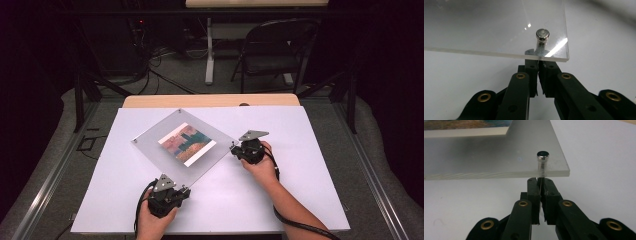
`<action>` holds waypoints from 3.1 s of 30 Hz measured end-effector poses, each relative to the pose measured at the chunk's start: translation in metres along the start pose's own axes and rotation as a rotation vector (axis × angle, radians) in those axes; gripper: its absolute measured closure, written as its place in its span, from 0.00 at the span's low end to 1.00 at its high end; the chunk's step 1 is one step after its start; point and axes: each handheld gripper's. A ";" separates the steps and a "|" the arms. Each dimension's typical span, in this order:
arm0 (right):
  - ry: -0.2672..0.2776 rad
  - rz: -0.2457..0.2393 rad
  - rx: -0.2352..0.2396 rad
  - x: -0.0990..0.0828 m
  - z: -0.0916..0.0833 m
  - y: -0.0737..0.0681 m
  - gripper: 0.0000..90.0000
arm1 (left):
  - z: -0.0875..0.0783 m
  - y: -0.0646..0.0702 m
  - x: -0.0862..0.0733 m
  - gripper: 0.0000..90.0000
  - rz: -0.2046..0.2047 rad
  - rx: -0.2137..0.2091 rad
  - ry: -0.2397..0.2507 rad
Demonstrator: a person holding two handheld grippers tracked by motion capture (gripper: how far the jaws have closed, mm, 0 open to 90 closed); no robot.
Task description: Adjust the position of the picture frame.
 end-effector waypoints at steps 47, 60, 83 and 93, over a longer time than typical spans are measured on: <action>0.019 0.150 -0.060 -0.050 -0.053 -0.038 0.95 | 0.042 -0.048 0.034 0.93 -0.087 0.021 -0.005; 0.021 0.150 -0.067 -0.051 -0.052 -0.038 0.95 | 0.042 -0.048 0.032 0.93 -0.092 0.020 0.001; -0.002 0.127 -0.077 -0.049 -0.052 -0.045 0.82 | 0.041 -0.050 0.030 0.81 -0.151 0.028 0.007; -0.034 0.073 -0.110 -0.052 -0.069 -0.064 0.61 | 0.023 -0.046 0.021 0.61 -0.131 0.048 0.002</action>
Point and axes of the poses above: each handheld gripper's, and its own axes: z roughly forward along the jaws, x roughly out of its top, y roughly to its right, and after that the axes turned 13 degrees about x, right-handed
